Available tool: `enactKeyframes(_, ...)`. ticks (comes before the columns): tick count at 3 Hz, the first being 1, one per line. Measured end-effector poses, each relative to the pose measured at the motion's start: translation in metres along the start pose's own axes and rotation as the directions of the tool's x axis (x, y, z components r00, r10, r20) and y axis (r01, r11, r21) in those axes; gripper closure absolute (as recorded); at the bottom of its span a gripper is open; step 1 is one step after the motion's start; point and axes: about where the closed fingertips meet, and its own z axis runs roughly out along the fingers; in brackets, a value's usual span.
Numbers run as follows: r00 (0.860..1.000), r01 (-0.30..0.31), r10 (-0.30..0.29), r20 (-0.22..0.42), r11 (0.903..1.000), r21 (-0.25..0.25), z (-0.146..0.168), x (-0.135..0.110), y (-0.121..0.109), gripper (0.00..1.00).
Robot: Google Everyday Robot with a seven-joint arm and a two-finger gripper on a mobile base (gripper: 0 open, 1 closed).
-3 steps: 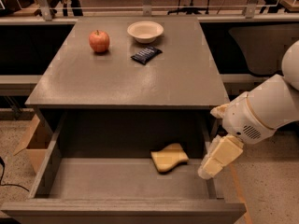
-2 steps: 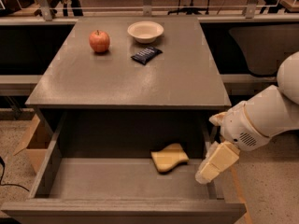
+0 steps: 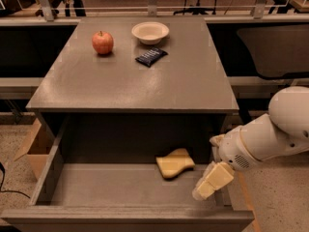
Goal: Pick sponge from top drawer and place on counter
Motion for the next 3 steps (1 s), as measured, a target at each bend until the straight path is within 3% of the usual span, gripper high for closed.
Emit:
enactKeyframes(2, 0.995, -0.025, 0.025, 0.097, 0.9997, -0.007, 0.049, -0.007, -0.023, 0.00)
enactKeyframes(3, 0.995, -0.025, 0.025, 0.097, 0.9997, -0.007, 0.049, -0.007, -0.023, 0.00)
